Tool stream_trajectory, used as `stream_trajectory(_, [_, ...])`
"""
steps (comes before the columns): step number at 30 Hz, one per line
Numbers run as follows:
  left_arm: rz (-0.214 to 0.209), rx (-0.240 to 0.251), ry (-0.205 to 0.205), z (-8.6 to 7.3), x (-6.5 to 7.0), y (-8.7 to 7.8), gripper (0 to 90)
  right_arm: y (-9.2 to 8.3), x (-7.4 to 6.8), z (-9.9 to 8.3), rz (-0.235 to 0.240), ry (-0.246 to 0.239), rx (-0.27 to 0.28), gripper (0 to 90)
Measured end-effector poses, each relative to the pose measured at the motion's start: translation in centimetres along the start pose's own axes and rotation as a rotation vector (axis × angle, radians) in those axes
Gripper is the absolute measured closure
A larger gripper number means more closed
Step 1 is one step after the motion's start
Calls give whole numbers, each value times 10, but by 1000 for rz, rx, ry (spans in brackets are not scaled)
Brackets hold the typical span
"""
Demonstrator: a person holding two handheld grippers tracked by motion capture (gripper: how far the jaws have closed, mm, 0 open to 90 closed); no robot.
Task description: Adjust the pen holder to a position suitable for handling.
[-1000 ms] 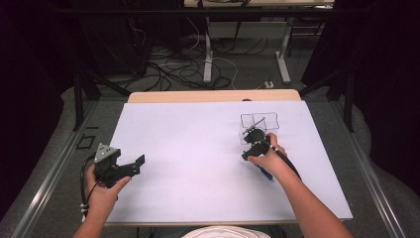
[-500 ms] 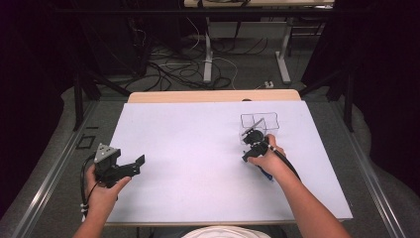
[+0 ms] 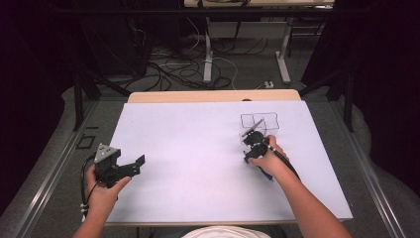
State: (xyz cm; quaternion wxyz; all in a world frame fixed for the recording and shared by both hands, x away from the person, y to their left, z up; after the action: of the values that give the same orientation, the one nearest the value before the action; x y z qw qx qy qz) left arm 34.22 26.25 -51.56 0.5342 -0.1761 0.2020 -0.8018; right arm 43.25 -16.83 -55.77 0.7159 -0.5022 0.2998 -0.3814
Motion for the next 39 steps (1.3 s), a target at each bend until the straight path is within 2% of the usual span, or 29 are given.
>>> stream_trajectory(6, [1,0,0,0,0,0,57,0,2,0,0,14,9,713])
stream_trajectory(8, [0,0,2,0,0,0,58,1,3,1,3,-1,21,723])
stream_trajectory(9, [0,1,2,0,0,0,60,1,2,0,5,30,13,731])
stream_trajectory(14, [0,0,2,0,0,1,61,2,4,1,10,33,30,763])
stream_trajectory(16, [0,0,2,0,0,1,61,0,5,2,5,23,-4,765])
stream_trajectory(18, [0,0,3,0,0,0,61,1,4,2,3,29,-8,766])
stream_trajectory(19, [0,0,2,0,0,1,61,3,3,3,6,25,17,777])
stream_trajectory(21, [0,-1,3,0,0,1,61,4,2,4,12,22,25,782])
stream_trajectory(22, [0,-1,3,0,0,1,61,2,2,5,-2,16,-14,792])
stream_trajectory(23, [0,-1,3,0,0,1,61,2,2,6,-6,4,-18,792])
stream_trajectory(25, [0,-1,2,0,0,1,61,2,0,7,-2,14,-31,793])
stream_trajectory(27, [0,-1,3,0,0,1,61,3,1,7,1,7,-22,794])
stream_trajectory(30, [0,-1,3,0,0,1,61,0,2,9,-18,-14,-83,796])
stream_trajectory(34, [1,-3,3,0,0,1,61,2,1,9,-8,4,-57,797])
stream_trajectory(39, [0,-2,3,0,0,1,61,2,-1,10,-6,12,-63,799])
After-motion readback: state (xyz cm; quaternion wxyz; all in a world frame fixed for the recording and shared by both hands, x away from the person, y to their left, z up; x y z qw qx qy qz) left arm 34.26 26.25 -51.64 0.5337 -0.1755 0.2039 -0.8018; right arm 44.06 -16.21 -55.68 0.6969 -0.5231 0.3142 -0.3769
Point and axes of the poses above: each handheld gripper's, and its own axes: y roughly forward along the jaws, z roughly out of its top, x roughly to its right, the point moved 3 cm from there along y, roughly forward along the jaws, and after that the axes turned 3 degrees about y, right-handed, at the moved point
